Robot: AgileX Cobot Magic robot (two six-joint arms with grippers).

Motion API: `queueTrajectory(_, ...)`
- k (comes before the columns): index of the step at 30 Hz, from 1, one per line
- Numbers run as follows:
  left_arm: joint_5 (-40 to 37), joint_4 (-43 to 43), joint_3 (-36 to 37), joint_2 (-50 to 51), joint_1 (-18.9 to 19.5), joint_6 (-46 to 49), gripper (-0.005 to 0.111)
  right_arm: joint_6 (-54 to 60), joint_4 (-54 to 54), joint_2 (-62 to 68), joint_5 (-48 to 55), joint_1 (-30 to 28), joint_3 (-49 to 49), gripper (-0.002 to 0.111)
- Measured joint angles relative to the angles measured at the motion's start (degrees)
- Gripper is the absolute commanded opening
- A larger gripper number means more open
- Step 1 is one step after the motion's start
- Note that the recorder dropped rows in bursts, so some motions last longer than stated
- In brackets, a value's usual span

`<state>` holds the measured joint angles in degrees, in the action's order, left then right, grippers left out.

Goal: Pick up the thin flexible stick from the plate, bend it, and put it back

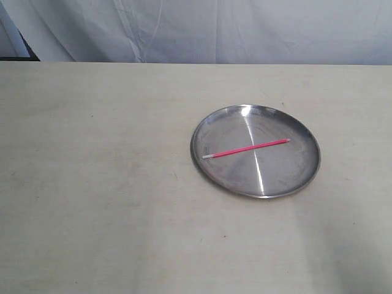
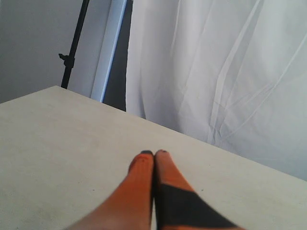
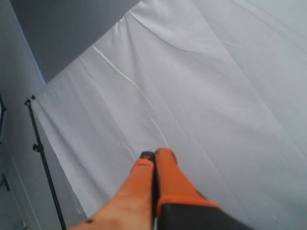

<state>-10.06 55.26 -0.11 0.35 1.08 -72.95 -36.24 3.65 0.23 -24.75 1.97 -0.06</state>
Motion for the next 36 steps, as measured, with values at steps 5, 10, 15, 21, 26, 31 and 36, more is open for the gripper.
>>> queueTrajectory(5, 0.0, 0.0, 0.0, 0.0, 0.0, 0.0, 0.0, 0.13, -1.19, 0.0, 4.14, 0.0, 0.0, -0.001)
queueTrajectory(10, 0.0, 0.0, 0.0, 0.0, 0.0, 0.0, 0.0, 16.24, -13.81, 5.79, -5.34, 0.0, -4.6, -0.001)
queueTrajectory(15, 0.0, 0.0, 0.0, 0.0, 0.0, 0.0, 0.0, 31.28, -0.84, 28.78, 14.88, 0.0, -29.24, -0.001)
queueTrajectory(21, -0.15, 0.0, 0.0, 0.0, 0.0, 0.0, 0.0, 56.63, -11.08, 80.39, 73.89, 0.0, -75.31, -0.001)
queueTrajectory(26, -0.14, 0.0, 0.0, -0.08, 0.0, 0.0, 0.0, 74.01, -22.87, 106.42, 91.25, 2.96, -93.55, -0.001)
queueTrajectory(31, -0.14, 0.0, 0.0, -0.08, 0.0, 0.0, 0.0, 75.5, -13.36, 119.53, 93.69, 9.17, -97.9, 0.003)
queueTrajectory(36, -0.14, 0.0, 0.0, -0.08, 0.0, 0.0, 0.0, 75.74, -11.3, 123.78, 92.85, 13.61, -98.14, 0.041)
